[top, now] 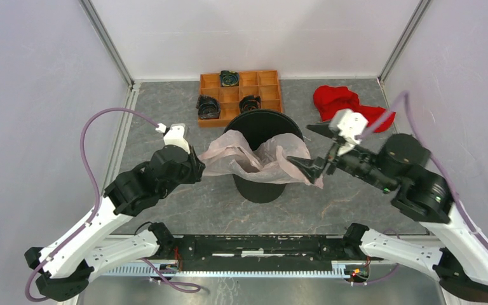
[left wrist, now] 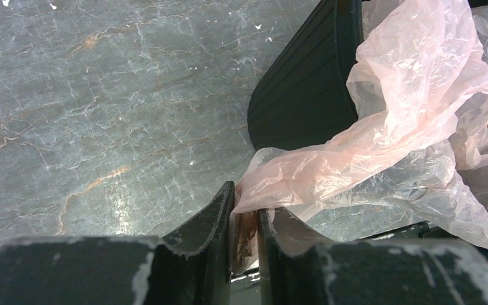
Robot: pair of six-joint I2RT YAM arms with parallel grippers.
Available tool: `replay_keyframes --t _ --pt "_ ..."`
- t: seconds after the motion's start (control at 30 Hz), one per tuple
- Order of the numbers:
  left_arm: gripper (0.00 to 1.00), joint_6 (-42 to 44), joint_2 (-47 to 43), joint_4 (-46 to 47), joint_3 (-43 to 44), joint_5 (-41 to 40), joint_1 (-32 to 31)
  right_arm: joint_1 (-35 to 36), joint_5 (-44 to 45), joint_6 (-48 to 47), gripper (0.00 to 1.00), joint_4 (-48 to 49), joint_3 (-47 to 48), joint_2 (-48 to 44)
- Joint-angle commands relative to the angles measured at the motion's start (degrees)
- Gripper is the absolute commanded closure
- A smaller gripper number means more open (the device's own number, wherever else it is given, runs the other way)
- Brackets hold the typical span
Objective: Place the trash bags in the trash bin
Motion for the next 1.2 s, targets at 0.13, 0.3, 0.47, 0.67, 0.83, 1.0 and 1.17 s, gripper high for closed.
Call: replay_keyframes --t 0.13,0.3,0.47,0.67,0.83,1.0,1.17 --pt "0.79 1.11 -1.08 -0.12 1.02 -2.43 0.15 0.22 0.50 0.54 0.10 1.35 -3.46 8.14" --pt "0.80 1.33 -0.84 0.10 0.97 -3.42 0.15 0.49 11.09 -2.40 0.11 -1.87 -4.04 8.66" --pt "0.86 1.24 0.17 -0.16 1.21 -2.82 0.15 0.54 6.84 -3.93 0.18 -0.87 -6.71 9.65" --pt "0.86 0.36 -1.44 -0.62 0.65 -2.71 0.15 0.88 3.51 -4.61 0.14 6.09 -13.43 7.73" --pt "0.89 -0.04 -2.05 -0.90 0.55 -1.25 0.15 0.92 13.96 -2.16 0.45 5.70 -11.82 9.56" --pt "0.89 -0.34 -3.55 -2.19 0.86 -1.27 0.15 0.87 14.55 -0.28 0.88 10.73 -13.14 4.96" --pt "0.79 -0.43 -3.66 -4.45 2.33 -1.56 0.15 0.88 18.57 3.49 1.00 15.83 -14.95 -0.04"
